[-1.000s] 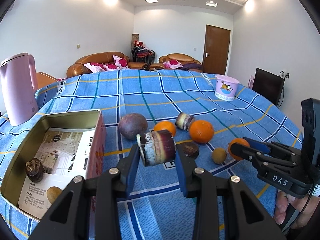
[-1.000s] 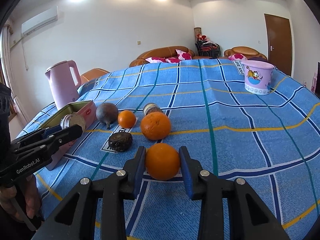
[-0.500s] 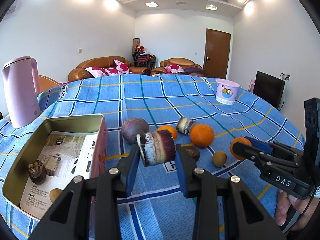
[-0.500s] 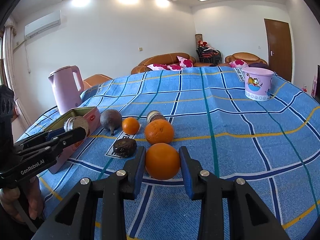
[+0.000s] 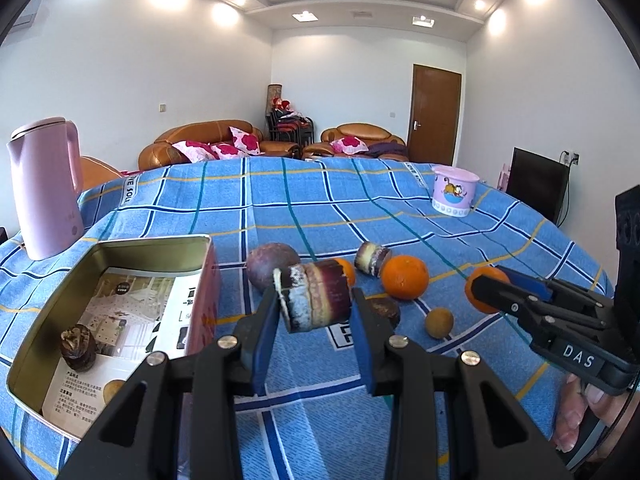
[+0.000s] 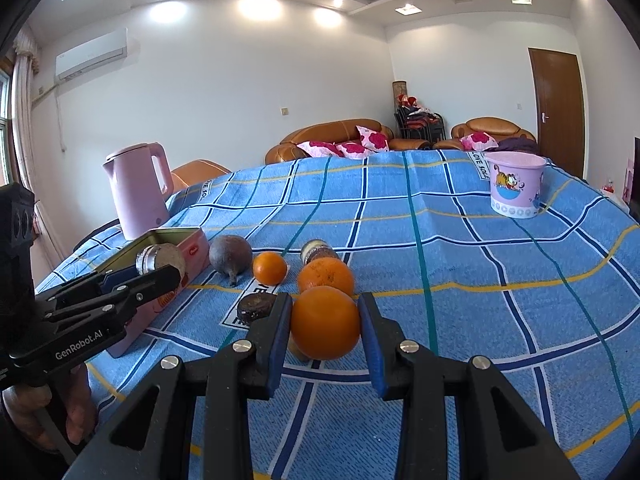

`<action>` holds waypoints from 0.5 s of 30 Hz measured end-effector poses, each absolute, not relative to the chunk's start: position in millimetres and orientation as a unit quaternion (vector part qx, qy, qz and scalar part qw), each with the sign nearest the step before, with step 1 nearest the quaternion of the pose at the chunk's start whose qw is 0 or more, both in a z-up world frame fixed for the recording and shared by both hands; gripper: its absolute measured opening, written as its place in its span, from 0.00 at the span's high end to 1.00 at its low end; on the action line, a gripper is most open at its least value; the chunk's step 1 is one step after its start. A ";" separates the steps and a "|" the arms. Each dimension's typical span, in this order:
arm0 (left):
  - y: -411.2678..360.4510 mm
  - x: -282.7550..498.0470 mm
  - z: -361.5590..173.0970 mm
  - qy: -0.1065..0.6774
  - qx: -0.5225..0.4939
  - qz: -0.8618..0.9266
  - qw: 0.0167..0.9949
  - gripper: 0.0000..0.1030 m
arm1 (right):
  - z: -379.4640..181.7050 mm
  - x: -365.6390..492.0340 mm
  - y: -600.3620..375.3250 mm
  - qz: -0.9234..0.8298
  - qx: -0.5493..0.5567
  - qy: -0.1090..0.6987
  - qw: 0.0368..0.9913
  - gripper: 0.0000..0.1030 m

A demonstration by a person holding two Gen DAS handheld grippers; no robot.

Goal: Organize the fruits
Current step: 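Carry the striped fruit in left tool and orange in right tool over the tin box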

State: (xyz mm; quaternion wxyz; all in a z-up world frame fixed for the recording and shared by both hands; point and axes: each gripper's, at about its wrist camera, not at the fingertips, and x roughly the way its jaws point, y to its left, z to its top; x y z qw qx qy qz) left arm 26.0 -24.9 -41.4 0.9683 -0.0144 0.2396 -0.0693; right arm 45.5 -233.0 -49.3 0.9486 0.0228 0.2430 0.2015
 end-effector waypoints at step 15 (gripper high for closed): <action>-27.4 21.2 -38.6 0.233 -0.009 -0.066 0.970 0.64 | -35.2 39.6 -228.1 0.208 0.018 0.221 0.953 0.65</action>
